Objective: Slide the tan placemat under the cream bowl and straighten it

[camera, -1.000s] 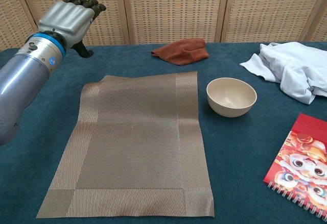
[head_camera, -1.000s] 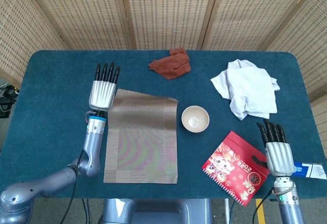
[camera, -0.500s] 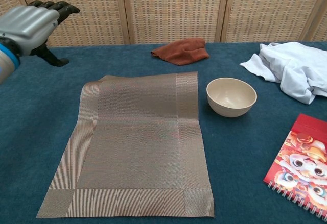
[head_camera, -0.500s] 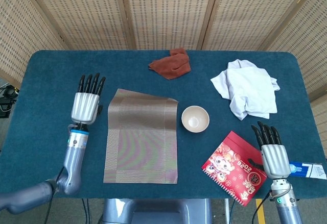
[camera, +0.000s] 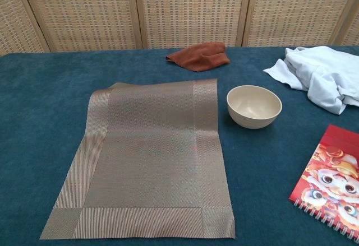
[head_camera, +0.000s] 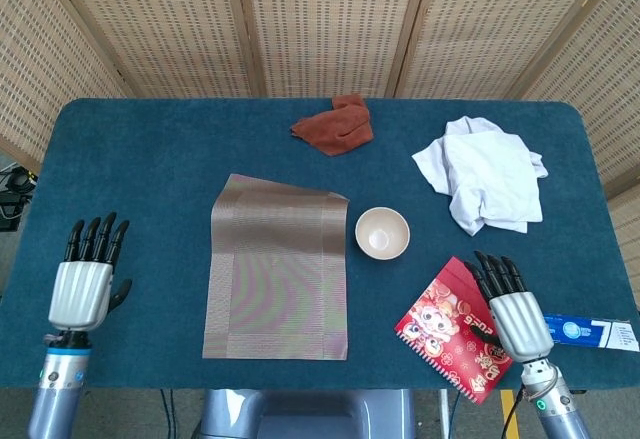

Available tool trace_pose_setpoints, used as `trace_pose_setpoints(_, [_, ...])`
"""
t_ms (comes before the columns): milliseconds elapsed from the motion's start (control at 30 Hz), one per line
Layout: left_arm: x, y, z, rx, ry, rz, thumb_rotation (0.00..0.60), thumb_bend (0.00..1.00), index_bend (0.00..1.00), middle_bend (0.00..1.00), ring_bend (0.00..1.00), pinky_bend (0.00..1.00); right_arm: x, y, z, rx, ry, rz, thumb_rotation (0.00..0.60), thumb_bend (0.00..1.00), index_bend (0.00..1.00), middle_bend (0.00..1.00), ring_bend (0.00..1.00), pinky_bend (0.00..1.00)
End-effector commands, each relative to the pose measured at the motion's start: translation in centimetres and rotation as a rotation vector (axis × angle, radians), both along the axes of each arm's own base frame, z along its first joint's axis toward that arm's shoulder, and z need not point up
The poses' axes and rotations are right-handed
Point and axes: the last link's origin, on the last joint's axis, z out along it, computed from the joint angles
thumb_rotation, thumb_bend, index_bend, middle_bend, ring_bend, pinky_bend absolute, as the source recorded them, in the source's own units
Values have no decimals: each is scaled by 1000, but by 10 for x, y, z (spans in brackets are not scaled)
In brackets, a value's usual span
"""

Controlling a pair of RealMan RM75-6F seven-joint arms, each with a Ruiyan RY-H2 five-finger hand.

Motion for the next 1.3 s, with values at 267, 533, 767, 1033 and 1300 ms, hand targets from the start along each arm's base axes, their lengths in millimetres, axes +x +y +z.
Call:
trace_pose_setpoints(267, [-22, -28, 9, 47, -58, 27, 600, 242, 42, 0, 0, 0, 21, 25, -21, 285, -173, 166, 600, 212, 300, 0, 0, 0])
trace_pose_setpoints(533, [-21, -31, 12, 62, -83, 23, 600, 242, 47, 0, 0, 0, 47, 29, -52, 325, -235, 199, 600, 313, 347, 5, 0, 0])
trace_pose_setpoints(767, [-23, -31, 12, 58, -95, 27, 600, 243, 47, 0, 0, 0, 72, 31, -103, 366, -240, 239, 600, 322, 354, 13, 0, 0])
trace_pose_setpoints(1033, [-25, -28, 11, 57, -105, 39, 600, 243, 49, 0, 0, 0, 79, 30, -144, 413, -243, 204, 600, 292, 285, 0, 0, 0])
trace_pose_setpoints(1300, [-25, -29, 10, 56, -104, 40, 600, 243, 54, 0, 0, 0, 87, 24, -159, 398, -268, 198, 600, 292, 264, 0, 0, 0])
